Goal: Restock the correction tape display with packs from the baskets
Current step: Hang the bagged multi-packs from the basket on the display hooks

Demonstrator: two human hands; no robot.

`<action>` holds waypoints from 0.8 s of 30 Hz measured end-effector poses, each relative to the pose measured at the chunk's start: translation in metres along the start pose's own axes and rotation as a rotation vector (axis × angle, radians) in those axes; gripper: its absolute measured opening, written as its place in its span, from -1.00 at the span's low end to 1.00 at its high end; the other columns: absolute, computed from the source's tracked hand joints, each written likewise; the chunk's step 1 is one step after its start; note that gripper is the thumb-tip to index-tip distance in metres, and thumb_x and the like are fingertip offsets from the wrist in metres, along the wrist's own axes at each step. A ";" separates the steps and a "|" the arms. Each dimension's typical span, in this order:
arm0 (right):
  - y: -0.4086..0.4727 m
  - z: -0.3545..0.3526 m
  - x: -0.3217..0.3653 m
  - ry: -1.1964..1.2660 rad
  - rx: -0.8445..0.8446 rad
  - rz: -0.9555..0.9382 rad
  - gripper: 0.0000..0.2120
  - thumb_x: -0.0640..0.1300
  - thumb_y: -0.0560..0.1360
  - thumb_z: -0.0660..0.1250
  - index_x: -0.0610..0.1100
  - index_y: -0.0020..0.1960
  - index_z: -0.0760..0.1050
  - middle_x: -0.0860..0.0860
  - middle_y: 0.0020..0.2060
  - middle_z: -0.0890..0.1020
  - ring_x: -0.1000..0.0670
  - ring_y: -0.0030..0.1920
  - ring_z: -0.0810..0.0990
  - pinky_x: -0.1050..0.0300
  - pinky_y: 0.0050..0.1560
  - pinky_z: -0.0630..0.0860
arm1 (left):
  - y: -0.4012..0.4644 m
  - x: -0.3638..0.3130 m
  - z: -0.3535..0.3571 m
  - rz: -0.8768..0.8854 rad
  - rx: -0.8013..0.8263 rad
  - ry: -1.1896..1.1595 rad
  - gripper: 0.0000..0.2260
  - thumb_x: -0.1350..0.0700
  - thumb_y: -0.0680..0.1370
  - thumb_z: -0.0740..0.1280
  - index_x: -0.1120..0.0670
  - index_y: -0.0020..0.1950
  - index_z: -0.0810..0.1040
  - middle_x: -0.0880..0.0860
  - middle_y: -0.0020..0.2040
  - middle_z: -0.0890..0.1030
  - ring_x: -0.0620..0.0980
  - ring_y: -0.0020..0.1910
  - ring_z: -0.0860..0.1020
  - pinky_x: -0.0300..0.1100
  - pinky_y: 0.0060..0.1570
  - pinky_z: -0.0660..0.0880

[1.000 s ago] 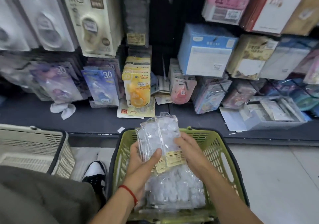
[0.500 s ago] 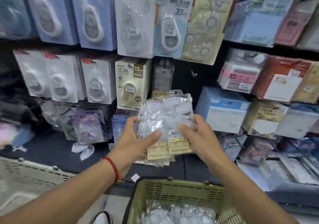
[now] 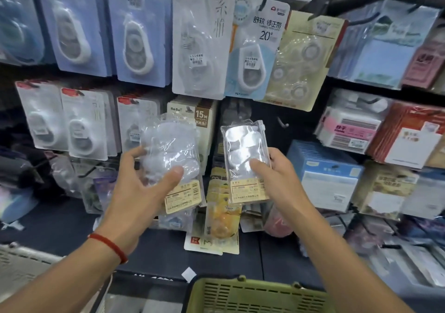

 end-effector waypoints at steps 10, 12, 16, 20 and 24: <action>-0.003 0.004 0.012 0.018 -0.103 -0.060 -0.92 -0.02 0.57 0.33 0.08 0.01 0.60 -0.08 -0.06 0.72 -0.22 -0.01 0.70 -0.18 -0.04 0.65 | -0.001 -0.005 0.003 0.000 0.009 0.016 -0.50 -0.25 0.30 0.55 -0.52 0.06 0.33 -0.13 0.06 0.59 -0.45 -0.13 0.57 -0.26 -0.12 0.45; -0.003 0.005 0.015 0.000 -0.106 -0.072 -0.91 -0.01 0.56 0.33 0.05 0.01 0.61 -0.13 -0.06 0.72 -0.24 -0.06 0.69 -0.20 -0.07 0.64 | 0.001 -0.004 0.001 -0.002 -0.001 0.002 -0.50 -0.26 0.29 0.56 -0.55 0.04 0.33 -0.14 0.08 0.59 -0.43 -0.10 0.59 -0.23 -0.10 0.49; -0.004 0.006 0.018 -0.015 -0.137 -0.080 -0.90 -0.04 0.54 0.33 0.01 -0.03 0.62 -0.16 -0.11 0.71 -0.24 -0.21 0.64 -0.18 -0.23 0.59 | 0.004 0.001 -0.002 -0.004 -0.009 -0.024 -0.43 -0.33 0.26 0.61 -0.52 0.12 0.36 -0.03 0.21 0.63 -0.05 0.17 0.63 0.10 0.16 0.62; -0.006 0.005 0.018 -0.010 -0.168 -0.079 -0.84 -0.07 0.53 0.31 -0.15 -0.04 0.59 -0.22 -0.18 0.66 -0.10 -0.27 0.52 -0.05 -0.26 0.46 | 0.004 -0.001 0.000 0.009 0.007 -0.047 -0.36 -0.43 0.16 0.62 -0.53 0.12 0.37 0.01 0.27 0.63 0.03 0.26 0.63 0.19 0.25 0.59; -0.007 0.002 0.016 -0.007 -0.187 -0.058 -0.82 -0.04 0.49 0.30 -0.16 -0.14 0.53 -0.17 -0.29 0.58 -0.05 -0.29 0.48 -0.03 -0.28 0.42 | 0.004 -0.003 0.002 0.012 0.012 -0.058 -0.40 -0.37 0.24 0.63 -0.50 0.13 0.37 0.01 0.27 0.63 0.04 0.26 0.63 0.12 0.24 0.60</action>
Point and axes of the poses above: each hand's wrist, its own y-axis towards the middle knuckle, its own z-axis out of the palm, x = y × z, the point moved 9 cm from there along y, towards the middle knuckle
